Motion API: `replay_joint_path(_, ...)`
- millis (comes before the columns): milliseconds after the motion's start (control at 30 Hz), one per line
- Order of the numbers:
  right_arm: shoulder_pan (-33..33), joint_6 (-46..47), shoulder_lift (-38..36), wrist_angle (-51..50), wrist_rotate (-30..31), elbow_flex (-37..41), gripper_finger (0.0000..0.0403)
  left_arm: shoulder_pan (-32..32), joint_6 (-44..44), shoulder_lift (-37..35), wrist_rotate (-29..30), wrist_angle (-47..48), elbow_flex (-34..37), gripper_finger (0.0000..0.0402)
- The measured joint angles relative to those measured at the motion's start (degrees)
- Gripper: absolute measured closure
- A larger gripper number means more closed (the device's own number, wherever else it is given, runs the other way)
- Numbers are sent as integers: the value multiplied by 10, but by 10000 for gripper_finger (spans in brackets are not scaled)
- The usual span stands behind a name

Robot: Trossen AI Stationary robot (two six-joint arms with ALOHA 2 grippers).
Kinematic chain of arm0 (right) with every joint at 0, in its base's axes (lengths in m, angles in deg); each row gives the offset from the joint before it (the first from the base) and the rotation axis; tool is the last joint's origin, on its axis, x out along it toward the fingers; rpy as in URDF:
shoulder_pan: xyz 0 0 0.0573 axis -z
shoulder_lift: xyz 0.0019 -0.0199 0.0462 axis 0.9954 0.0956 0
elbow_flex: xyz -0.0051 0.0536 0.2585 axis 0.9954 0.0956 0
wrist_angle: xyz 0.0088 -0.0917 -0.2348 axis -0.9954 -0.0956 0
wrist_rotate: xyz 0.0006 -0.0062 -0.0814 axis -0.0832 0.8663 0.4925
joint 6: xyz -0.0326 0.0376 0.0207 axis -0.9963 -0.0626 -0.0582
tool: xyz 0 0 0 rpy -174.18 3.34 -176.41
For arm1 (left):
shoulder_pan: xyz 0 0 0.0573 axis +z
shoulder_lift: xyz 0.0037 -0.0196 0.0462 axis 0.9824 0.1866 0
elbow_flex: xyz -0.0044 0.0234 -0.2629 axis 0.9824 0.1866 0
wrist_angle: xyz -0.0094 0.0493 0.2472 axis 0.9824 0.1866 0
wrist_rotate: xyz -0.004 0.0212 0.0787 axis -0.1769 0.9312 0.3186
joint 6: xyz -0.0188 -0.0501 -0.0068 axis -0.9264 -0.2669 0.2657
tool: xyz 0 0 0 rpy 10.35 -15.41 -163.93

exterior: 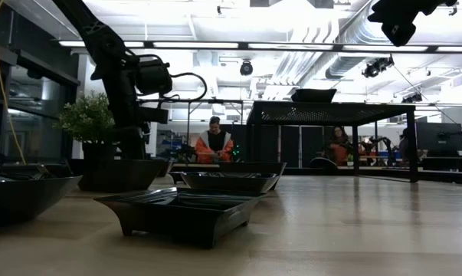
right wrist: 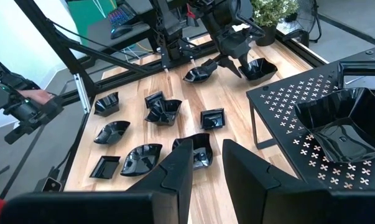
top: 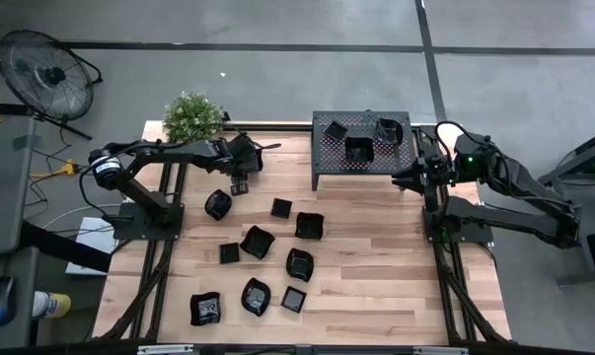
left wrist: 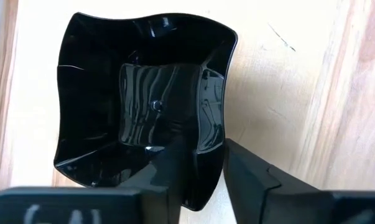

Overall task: Pick & Place Mini shaped plates
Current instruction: Stack the black distorted square plate on top of the black distorted square plate on the shelf

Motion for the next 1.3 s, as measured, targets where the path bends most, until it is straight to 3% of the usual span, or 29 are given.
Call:
replay_joint_path(300, 0, 0, 0, 0, 0, 0, 320, 0, -5, -1, 3, -1, 0, 394)
replay_joint_path(700, 0, 24, 0, 0, 2, 0, 320, -3, -13, -5, 1, 27, -20, 400)
replay_joint_path(933, 0, 139, 0, 0, 22, 0, 320, -22, -4, -11, -5, 101, -95, 401)
replay_joint_path(1100, 0, 142, 1, 0, 22, 0, 320, -66, 27, -26, -2, 177, -153, 401)
replay_joint_path(1300, 0, 146, 15, 0, 22, 0, 320, -151, 44, -36, 46, 251, -243, 401)
